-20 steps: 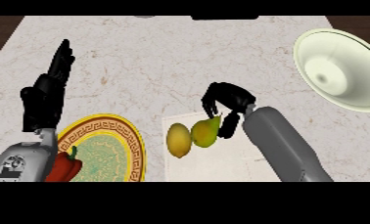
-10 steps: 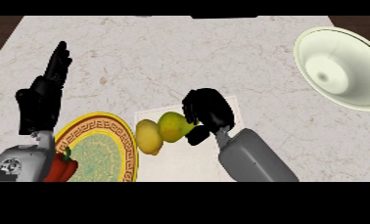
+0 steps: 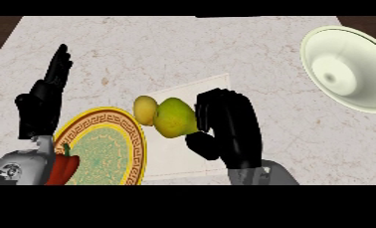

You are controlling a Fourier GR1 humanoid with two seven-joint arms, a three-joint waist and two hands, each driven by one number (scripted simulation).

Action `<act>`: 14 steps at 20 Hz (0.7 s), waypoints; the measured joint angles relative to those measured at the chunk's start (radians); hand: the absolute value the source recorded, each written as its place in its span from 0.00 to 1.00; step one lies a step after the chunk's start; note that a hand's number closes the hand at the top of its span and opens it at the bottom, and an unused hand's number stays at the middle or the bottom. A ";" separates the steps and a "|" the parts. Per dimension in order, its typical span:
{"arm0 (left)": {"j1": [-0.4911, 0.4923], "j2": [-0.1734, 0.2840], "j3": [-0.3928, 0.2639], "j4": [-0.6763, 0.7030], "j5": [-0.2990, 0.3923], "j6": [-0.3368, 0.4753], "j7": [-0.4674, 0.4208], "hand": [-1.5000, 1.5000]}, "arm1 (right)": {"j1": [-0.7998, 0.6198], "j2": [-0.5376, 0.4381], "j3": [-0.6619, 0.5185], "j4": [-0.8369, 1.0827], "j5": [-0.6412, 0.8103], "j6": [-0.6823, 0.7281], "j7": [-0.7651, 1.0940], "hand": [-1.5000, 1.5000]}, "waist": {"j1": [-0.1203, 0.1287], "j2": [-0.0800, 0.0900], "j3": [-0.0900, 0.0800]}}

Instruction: Pick the pear from the placemat and place it in the bowl

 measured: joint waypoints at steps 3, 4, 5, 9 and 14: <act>-0.005 -0.014 -0.004 0.015 -0.005 0.000 -0.015 0.50 | 0.019 -0.032 -0.032 -0.121 0.067 0.039 0.091 1.00 | 0.006 0.005 0.000; -0.009 -0.022 -0.009 0.019 -0.011 0.003 -0.019 0.50 | 0.023 -0.046 -0.058 -0.151 0.072 0.050 0.101 1.00 | 0.008 0.007 0.000; -0.014 -0.021 -0.007 0.013 -0.015 0.002 -0.011 0.50 | 0.042 -0.056 -0.071 -0.177 0.081 0.048 0.101 1.00 | 0.012 0.008 0.001; -0.045 -0.018 0.009 0.018 -0.008 -0.015 0.004 0.50 | 0.068 -0.100 -0.197 -0.231 0.052 0.044 0.076 1.00 | 0.020 0.013 0.001; -0.037 -0.024 0.009 0.001 -0.014 -0.025 0.008 0.50 | 0.070 -0.167 -0.410 -0.187 -0.057 -0.005 -0.046 1.00 | 0.030 0.016 0.002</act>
